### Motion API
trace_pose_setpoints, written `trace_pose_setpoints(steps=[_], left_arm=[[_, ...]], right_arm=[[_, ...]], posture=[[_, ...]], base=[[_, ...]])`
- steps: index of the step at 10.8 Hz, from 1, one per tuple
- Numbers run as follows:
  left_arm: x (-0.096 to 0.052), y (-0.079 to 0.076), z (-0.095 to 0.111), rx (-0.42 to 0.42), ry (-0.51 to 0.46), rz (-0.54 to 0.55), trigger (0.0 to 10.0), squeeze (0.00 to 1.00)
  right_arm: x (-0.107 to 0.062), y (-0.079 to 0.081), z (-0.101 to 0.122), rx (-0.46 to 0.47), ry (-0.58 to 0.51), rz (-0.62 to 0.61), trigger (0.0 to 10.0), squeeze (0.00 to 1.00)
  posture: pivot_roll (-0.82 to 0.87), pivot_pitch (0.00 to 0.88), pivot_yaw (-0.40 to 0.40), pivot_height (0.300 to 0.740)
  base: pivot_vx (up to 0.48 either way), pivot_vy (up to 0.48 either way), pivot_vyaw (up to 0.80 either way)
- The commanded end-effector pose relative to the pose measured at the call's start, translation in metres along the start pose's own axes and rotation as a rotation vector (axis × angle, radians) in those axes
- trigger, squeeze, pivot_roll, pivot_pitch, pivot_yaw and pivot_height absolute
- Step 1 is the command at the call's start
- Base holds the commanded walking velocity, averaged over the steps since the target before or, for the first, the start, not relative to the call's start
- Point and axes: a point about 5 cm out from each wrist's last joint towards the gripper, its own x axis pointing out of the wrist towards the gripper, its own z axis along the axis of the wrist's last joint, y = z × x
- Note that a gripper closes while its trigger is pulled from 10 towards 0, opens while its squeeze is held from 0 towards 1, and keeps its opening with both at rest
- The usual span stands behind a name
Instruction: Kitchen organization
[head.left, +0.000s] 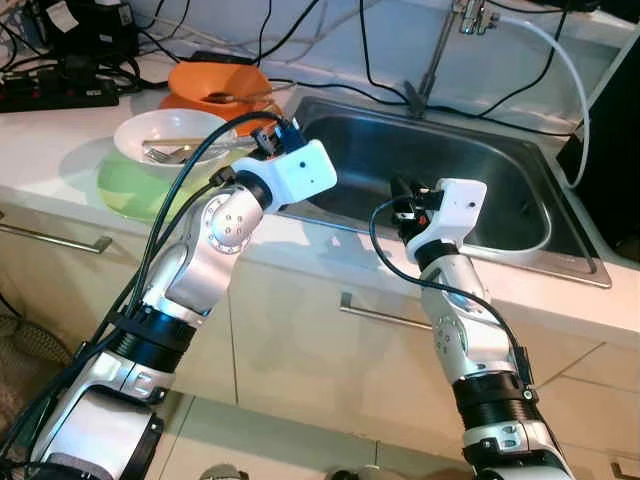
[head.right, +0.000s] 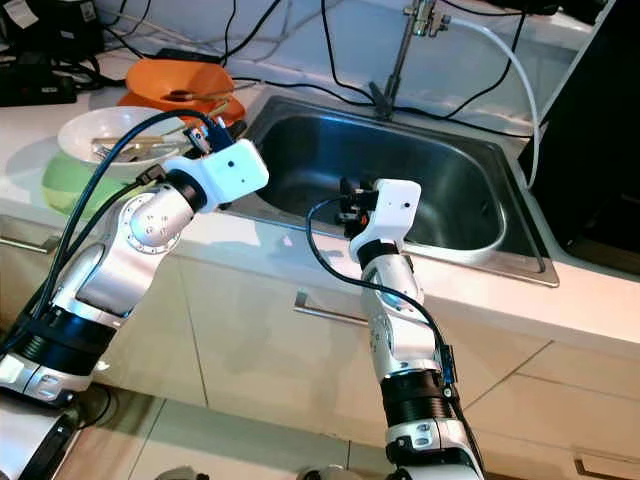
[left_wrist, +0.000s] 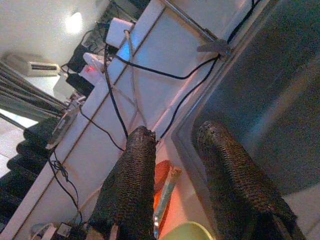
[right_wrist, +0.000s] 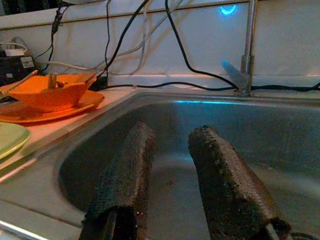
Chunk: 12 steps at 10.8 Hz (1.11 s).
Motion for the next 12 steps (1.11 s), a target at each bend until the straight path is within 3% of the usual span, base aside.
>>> trace_pose_setpoints(steps=[1, 8, 10, 12], left_arm=[[0.003, 0.001, 0.006, 0.017, -0.022, -0.010, 10.0, 0.00], [0.001, 0.007, 0.004, 0.045, -0.011, 0.034, 10.0, 0.00], [-0.003, 0.014, -0.012, 0.086, 0.073, 0.058, 10.0, 0.00], [-0.004, 0.019, -0.016, 0.093, 0.086, 0.066, 10.0, 0.00]], right_arm=[[0.000, -0.004, 0.003, -0.002, -0.012, -0.014, 10.0, 0.00], [-0.002, -0.003, 0.000, 0.000, -0.004, -0.007, 10.0, 0.00], [-0.002, -0.002, -0.001, 0.000, 0.001, -0.002, 10.0, 0.00], [-0.004, -0.001, -0.002, 0.001, 0.002, 0.003, 10.0, 0.00]], posture=[[-0.02, 0.036, -0.114, 0.719], [-0.01, 0.021, -0.118, 0.719], [-0.01, 0.022, -0.121, 0.719], [-0.01, 0.026, -0.123, 0.719]], base=[[0.000, 0.000, 0.00], [0.000, 0.000, 0.00], [0.000, 0.000, 0.00], [0.000, 0.000, 0.00]])
